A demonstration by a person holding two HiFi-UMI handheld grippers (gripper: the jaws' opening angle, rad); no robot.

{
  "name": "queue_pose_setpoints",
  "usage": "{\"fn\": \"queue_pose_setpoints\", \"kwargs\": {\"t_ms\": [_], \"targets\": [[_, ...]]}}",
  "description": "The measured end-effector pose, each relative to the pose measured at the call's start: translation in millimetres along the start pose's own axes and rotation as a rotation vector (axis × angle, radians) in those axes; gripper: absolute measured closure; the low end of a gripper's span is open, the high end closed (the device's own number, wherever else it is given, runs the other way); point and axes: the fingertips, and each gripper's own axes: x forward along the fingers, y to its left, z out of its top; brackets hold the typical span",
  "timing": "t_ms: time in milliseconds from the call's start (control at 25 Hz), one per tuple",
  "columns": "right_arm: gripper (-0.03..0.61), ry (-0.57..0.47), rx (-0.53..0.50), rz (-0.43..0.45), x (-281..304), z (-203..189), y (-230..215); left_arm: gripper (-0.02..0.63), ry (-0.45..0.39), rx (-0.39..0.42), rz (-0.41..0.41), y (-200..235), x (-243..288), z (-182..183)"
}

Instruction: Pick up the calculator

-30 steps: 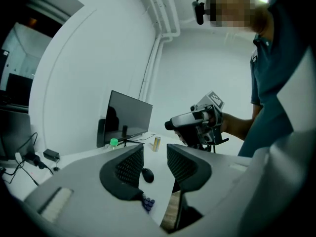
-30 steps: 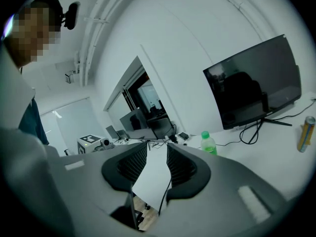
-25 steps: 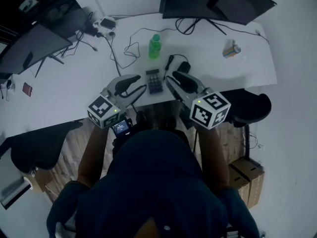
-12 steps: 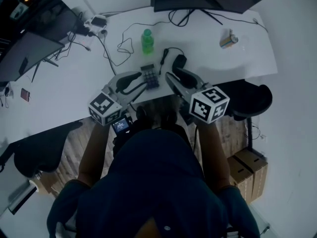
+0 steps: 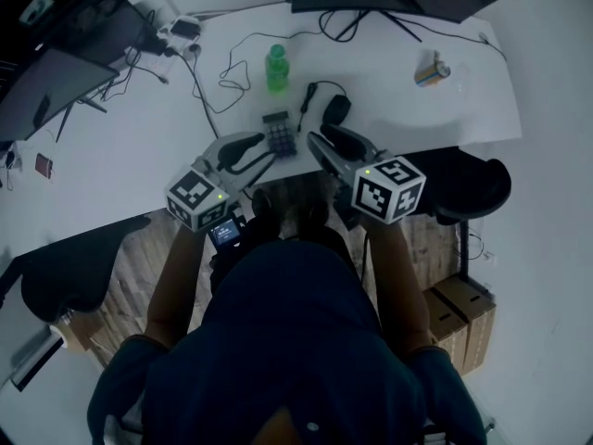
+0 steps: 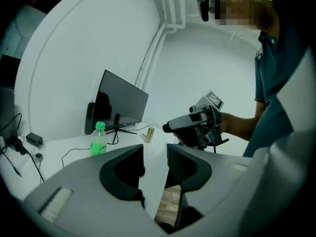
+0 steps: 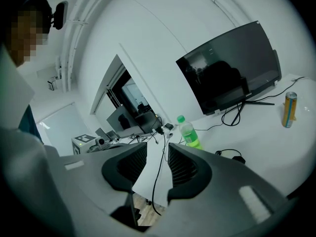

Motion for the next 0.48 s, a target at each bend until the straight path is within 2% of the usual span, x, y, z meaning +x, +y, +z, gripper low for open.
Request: {"fn": "queue_pose_setpoints", "kwargs": {"t_ms": [480], "targets": [[0.451,0.054,0.07,0.009,19.2,-17.4,-14.2,0.466,0.071,-0.068,0.0,6.7,16.2,-37.4]]}}
